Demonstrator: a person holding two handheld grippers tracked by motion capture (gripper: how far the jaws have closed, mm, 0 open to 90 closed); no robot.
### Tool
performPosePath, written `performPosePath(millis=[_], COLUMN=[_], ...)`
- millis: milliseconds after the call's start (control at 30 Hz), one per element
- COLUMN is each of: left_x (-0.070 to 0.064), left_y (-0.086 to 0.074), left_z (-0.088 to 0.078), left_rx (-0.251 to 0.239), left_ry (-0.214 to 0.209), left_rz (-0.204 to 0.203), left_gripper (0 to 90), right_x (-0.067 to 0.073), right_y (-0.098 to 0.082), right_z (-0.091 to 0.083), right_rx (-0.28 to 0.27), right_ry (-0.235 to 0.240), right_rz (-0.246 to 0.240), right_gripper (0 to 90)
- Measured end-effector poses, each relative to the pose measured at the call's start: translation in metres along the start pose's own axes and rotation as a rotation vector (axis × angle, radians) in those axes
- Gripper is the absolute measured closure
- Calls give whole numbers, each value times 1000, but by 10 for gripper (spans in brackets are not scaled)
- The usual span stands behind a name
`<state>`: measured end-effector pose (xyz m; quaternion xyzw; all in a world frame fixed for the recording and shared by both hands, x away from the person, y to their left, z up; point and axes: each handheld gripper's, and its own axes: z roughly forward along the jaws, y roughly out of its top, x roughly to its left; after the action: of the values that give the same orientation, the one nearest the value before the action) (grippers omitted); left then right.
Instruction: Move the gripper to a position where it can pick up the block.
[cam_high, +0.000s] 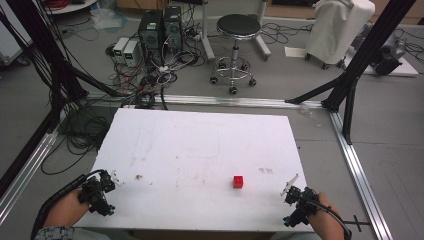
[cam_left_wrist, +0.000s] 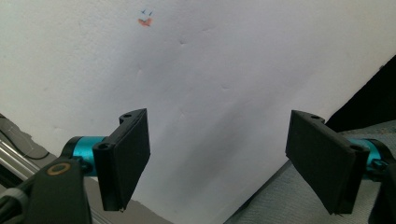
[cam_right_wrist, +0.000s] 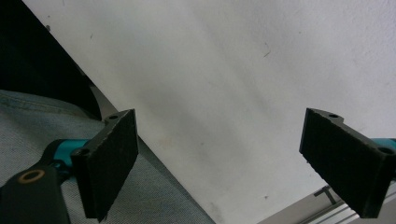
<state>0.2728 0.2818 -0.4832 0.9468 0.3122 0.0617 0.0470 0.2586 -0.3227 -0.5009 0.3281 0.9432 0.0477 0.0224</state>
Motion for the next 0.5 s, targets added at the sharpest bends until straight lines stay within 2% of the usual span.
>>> performPosePath(millis=[500], left_x=[0], left_y=[0], left_z=[-1], left_rx=[0], left_ry=[3], left_rz=[-8], left_gripper=[221], right_x=[1], right_y=[3], right_z=[0], right_rx=[-11], right_ry=[0], right_rz=[-4], right_gripper=[112])
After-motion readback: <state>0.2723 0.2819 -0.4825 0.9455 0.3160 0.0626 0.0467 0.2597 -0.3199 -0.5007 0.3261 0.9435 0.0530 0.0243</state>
